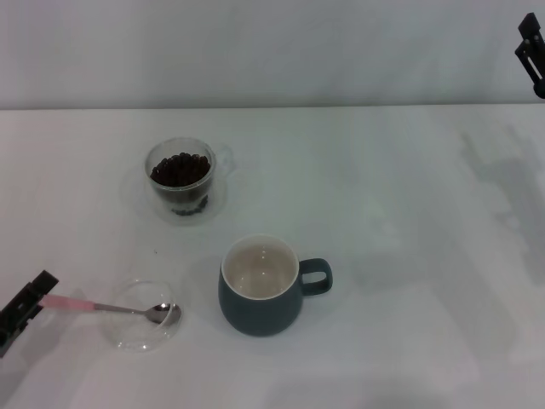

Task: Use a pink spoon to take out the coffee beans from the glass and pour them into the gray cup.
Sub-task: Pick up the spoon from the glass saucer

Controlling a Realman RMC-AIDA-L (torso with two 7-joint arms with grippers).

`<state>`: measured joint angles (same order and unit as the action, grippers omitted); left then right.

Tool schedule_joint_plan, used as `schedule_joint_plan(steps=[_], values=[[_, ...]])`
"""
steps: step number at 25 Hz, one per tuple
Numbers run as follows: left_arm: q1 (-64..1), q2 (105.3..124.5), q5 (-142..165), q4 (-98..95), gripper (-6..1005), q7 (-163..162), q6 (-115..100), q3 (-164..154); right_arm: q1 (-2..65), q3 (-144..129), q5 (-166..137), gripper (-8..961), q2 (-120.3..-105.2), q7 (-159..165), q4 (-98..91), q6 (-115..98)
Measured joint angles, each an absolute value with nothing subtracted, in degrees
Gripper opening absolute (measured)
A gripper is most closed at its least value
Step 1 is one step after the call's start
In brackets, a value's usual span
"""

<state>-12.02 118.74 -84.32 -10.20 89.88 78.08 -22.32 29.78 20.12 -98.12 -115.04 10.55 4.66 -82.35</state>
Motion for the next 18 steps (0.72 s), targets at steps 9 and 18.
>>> schedule_joint_plan(steps=[9,18], values=[[-12.6,118.77,-84.1,-9.3,849,90.5,77.0,-22.6,30.2,19.9,-98.5,827,-115.21,10.5,5.0,-82.6],[-13.3,118.83,-84.3,-6.7,827,92.5,76.7,-22.4,30.2,19.8,-98.5,827,-115.2,10.5,5.0,-82.6]])
